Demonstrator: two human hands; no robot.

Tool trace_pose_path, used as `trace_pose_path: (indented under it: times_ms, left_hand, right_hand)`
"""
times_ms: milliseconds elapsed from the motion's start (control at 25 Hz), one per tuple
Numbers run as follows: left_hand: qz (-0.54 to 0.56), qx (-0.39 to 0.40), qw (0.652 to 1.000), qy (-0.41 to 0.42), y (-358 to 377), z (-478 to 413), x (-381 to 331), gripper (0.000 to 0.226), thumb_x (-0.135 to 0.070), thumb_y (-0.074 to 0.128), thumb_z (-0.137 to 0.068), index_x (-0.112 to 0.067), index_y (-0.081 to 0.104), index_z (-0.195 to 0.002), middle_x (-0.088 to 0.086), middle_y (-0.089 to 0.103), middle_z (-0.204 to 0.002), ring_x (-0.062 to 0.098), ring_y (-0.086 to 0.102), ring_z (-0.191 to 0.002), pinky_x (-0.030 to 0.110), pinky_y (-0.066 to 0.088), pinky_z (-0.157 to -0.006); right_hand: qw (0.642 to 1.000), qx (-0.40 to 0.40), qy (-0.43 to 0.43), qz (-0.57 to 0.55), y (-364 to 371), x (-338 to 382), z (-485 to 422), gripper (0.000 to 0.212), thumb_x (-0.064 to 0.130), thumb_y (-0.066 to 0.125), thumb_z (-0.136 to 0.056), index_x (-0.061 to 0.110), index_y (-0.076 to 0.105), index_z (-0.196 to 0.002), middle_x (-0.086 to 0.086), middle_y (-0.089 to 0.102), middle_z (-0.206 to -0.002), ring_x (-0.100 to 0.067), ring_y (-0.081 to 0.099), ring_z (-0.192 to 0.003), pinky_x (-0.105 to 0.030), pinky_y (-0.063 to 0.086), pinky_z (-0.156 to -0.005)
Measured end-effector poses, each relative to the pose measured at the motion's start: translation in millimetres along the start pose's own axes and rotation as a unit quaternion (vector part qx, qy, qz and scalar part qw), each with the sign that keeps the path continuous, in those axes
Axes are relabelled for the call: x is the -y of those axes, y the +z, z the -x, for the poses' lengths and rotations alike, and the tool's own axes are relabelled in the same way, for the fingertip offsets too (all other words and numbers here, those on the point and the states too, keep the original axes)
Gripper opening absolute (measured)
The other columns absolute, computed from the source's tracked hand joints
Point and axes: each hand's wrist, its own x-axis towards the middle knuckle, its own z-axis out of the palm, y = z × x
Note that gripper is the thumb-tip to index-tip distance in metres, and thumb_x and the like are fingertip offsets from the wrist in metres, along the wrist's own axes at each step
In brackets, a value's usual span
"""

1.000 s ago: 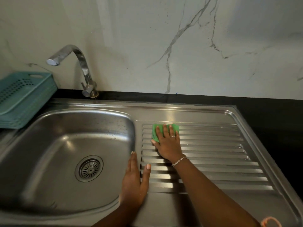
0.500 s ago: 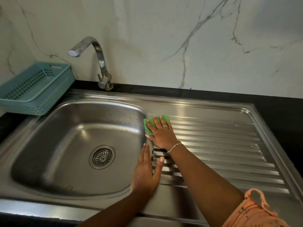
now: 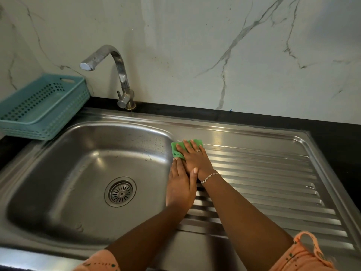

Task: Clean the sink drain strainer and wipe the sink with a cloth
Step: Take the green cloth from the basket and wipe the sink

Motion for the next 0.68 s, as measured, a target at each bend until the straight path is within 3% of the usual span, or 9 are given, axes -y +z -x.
trace_pose_path:
  times_ms: [80,240,400,680]
  left_hand:
    - [-0.031,0.006,0.999,0.031,3,0,5,0.07,-0.051,0.025,-0.094,-0.005,0.013,-0.146,0.014,0.019,-0.155,0.025,0.016,-0.144,0.036,0.019,-0.118]
    - [-0.105,0.027,0.992,0.067,4,-2,7,0.101,-0.074,-0.013,-0.073,-0.008,0.006,-0.147,0.011,0.011,-0.157,0.023,0.004,-0.146,0.03,0.003,-0.117]
    - [-0.161,0.056,0.983,0.073,9,-5,11,0.069,-0.055,0.009,-0.093,-0.014,-0.001,-0.147,0.006,0.002,-0.159,0.021,-0.006,-0.146,0.031,-0.002,-0.117]
    - [-0.195,0.058,0.975,0.089,10,-8,16,0.066,-0.05,0.019,-0.095,-0.013,0.001,-0.147,0.006,-0.001,-0.159,0.021,-0.008,-0.146,0.029,-0.006,-0.114]
  right_hand:
    - [1.0,-0.012,-0.004,0.0,-1,-5,2,0.052,0.04,0.025,-0.1,0.029,0.011,-0.148,0.001,0.001,-0.16,-0.023,-0.004,-0.148,-0.041,-0.001,-0.12]
    - [1.0,-0.026,0.004,0.007,-2,-18,8,0.052,0.04,0.027,-0.099,0.028,0.012,-0.148,0.001,0.003,-0.16,-0.022,-0.002,-0.148,-0.041,0.0,-0.12]
    - [0.998,-0.049,0.033,0.002,-4,-46,22,0.053,0.04,0.028,-0.099,0.027,0.013,-0.148,0.0,0.006,-0.16,-0.023,0.0,-0.148,-0.041,0.002,-0.119]
    - [0.992,-0.041,0.115,0.006,-17,-128,65,0.053,0.04,0.026,-0.1,0.026,0.01,-0.148,-0.001,0.004,-0.16,-0.023,0.002,-0.148,-0.042,0.004,-0.119]
